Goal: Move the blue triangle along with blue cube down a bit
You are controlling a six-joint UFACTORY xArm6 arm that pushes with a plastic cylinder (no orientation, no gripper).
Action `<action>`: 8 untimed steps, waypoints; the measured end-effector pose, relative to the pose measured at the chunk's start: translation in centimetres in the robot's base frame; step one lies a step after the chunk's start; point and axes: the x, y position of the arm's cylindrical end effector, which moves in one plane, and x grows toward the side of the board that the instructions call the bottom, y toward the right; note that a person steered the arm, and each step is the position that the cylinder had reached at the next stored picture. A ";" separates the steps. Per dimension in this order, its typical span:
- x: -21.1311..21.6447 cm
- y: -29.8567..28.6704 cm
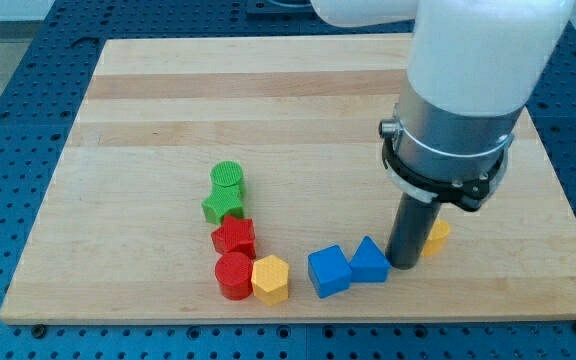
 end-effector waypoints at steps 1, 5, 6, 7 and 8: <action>-0.1 0.5; -2.7 -0.1; -2.4 -1.1; -2.1 -2.4; -1.1 -3.7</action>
